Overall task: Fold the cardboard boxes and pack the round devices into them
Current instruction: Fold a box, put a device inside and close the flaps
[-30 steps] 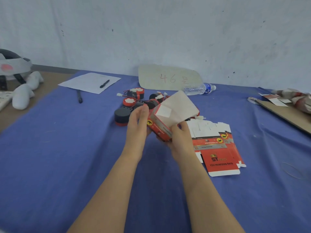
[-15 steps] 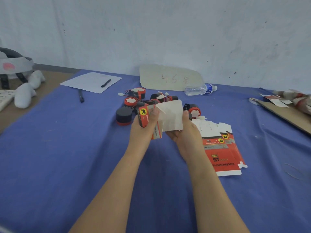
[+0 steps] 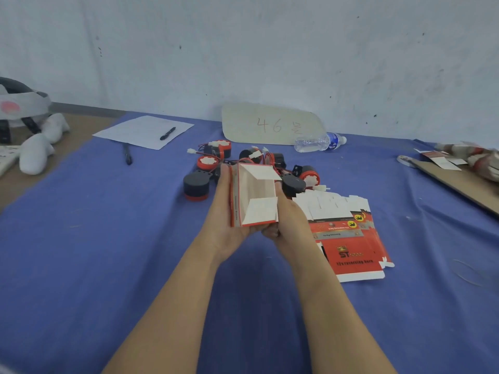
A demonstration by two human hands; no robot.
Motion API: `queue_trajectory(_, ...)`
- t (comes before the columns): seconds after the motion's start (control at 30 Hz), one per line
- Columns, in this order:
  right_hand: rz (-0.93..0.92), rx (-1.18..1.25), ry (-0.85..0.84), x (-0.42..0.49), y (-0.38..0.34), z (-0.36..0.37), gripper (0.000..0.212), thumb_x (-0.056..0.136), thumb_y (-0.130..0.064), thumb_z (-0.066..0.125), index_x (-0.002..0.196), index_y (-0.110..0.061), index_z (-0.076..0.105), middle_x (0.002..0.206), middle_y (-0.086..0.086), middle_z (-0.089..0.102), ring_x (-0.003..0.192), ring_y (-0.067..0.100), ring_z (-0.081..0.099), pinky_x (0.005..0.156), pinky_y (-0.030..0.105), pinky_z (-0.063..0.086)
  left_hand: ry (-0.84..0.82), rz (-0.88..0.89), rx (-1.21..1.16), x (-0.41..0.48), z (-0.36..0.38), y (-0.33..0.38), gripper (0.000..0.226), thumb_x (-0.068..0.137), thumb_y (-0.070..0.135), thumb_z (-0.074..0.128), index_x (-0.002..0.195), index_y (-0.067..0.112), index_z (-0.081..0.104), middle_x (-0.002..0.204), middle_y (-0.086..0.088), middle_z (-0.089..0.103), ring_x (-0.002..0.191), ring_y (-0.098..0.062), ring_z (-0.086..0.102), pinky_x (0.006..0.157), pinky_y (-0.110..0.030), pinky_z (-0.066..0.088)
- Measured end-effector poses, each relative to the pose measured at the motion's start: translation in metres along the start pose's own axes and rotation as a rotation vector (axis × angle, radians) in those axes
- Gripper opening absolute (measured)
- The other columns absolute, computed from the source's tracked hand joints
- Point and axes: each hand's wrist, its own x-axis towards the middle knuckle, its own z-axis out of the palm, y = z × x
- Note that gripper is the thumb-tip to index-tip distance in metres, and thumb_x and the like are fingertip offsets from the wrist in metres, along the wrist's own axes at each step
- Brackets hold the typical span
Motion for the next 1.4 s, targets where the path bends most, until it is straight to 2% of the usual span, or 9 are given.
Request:
queue_trajectory(0.17, 0.009, -0.054, 0.091, 0.008, 0.009, 0.000, 0.029, 0.097, -0.018, 0.048, 0.118, 0.003, 0.048, 0.098, 0.026, 0.057, 0.075, 0.035, 0.057, 0.040, 0.026, 0.032, 0.018, -0.042, 0.012, 0.000, 0.001, -0.006, 0.066, 0.075, 0.073, 0.038, 0.106, 0.027, 0.074, 0.104, -0.004, 0.074, 0.088, -0.018, 0.071, 0.064, -0.032, 0.057)
queue_trajectory(0.33, -0.035, 0.397, 0.058, 0.000, 0.003, 0.004, 0.050, 0.094, -0.038, 0.055, 0.131, -0.005, 0.049, 0.118, 0.012, 0.063, 0.079, 0.016, 0.071, 0.059, 0.022, 0.056, 0.270, 0.170, 0.108, 0.006, 0.007, -0.013, 0.064, 0.087, 0.070, 0.027, 0.128, 0.029, 0.054, 0.124, 0.006, 0.065, 0.113, -0.013, 0.062, 0.096, -0.037, 0.051)
queue_trajectory(0.47, -0.074, 0.184, -0.062, -0.005, 0.005, 0.016, 0.050, 0.090, -0.048, 0.055, 0.126, -0.014, 0.056, 0.117, 0.004, 0.066, 0.104, 0.016, 0.065, 0.084, 0.034, 0.057, 0.410, 0.389, 0.652, 0.005, 0.006, -0.021, 0.052, 0.100, 0.046, 0.033, 0.149, 0.036, 0.020, 0.140, 0.013, 0.042, 0.123, -0.003, 0.045, 0.097, -0.016, 0.041)
queue_trajectory(0.57, -0.243, -0.036, 0.039, -0.002, 0.011, 0.015, 0.044, 0.091, -0.037, 0.059, 0.130, -0.017, 0.052, 0.119, -0.002, 0.063, 0.108, 0.012, 0.060, 0.091, 0.029, 0.052, 0.444, 0.548, 0.853, 0.005, -0.002, -0.022, 0.037, 0.097, 0.017, 0.053, 0.131, 0.027, 0.044, 0.141, 0.010, 0.041, 0.124, 0.010, 0.038, 0.101, -0.009, 0.036)
queue_trajectory(0.8, -0.384, -0.394, 0.145, 0.003, 0.018, 0.013, 0.022, 0.099, -0.020, 0.037, 0.107, -0.017, 0.058, 0.111, 0.005, 0.062, 0.096, 0.015, 0.056, 0.074, 0.023, 0.045, 0.618, 0.273, 1.041, 0.001, -0.010, -0.021, 0.054, 0.086, 0.042, 0.065, 0.129, 0.018, 0.042, 0.114, -0.001, 0.056, 0.101, -0.019, 0.057, 0.083, -0.038, 0.051)
queue_trajectory(0.97, -0.337, -0.778, 0.255, 0.003, 0.027, 0.012, 0.052, 0.099, -0.034, 0.044, 0.145, -0.013, 0.032, 0.140, 0.009, 0.037, 0.124, 0.027, 0.041, 0.098, 0.033, 0.037, 0.723, 0.354, 1.252, -0.001, -0.009, -0.021, 0.016, 0.098, 0.028, 0.046, 0.087, 0.016, 0.046, 0.085, -0.002, 0.052, 0.067, -0.012, 0.048, 0.051, -0.022, 0.028)
queue_trajectory(1.17, -0.360, -0.731, 0.148, 0.001, 0.026, 0.013, 0.051, 0.089, -0.050, 0.055, 0.124, -0.014, 0.055, 0.117, 0.001, 0.056, 0.105, 0.017, 0.050, 0.078, 0.024, 0.034, 0.783, 0.233, 0.966, 0.000, -0.011, -0.016, 0.025, 0.096, 0.017, 0.042, 0.073, 0.012, 0.051, 0.081, -0.008, 0.058, 0.080, -0.028, 0.054, 0.050, -0.028, 0.028)
queue_trajectory(1.3, -0.325, -0.574, 0.274, 0.004, 0.016, 0.003, 0.049, 0.101, -0.039, 0.036, 0.062, -0.013, 0.054, 0.063, 0.000, 0.051, 0.061, 0.013, 0.045, 0.058, 0.030, 0.030, 0.804, 0.193, 0.910, 0.001, -0.008, -0.012, 0.037, 0.100, 0.016, 0.039, 0.136, 0.011, 0.046, 0.129, -0.009, 0.057, 0.111, -0.026, 0.055, 0.074, -0.026, 0.038)
queue_trajectory(1.4, -0.236, -0.520, 0.358, 0.011, 0.014, -0.007, 0.032, 0.102, -0.025, 0.035, 0.084, -0.008, 0.056, 0.074, -0.001, 0.051, 0.074, 0.017, 0.048, 0.059, 0.028, 0.031, 0.749, 0.161, 0.932, 0.001, -0.014, -0.010, 0.033, 0.101, 0.013, 0.035, 0.129, 0.012, 0.052, 0.128, -0.007, 0.057, 0.104, -0.021, 0.052, 0.076, -0.030, 0.041)
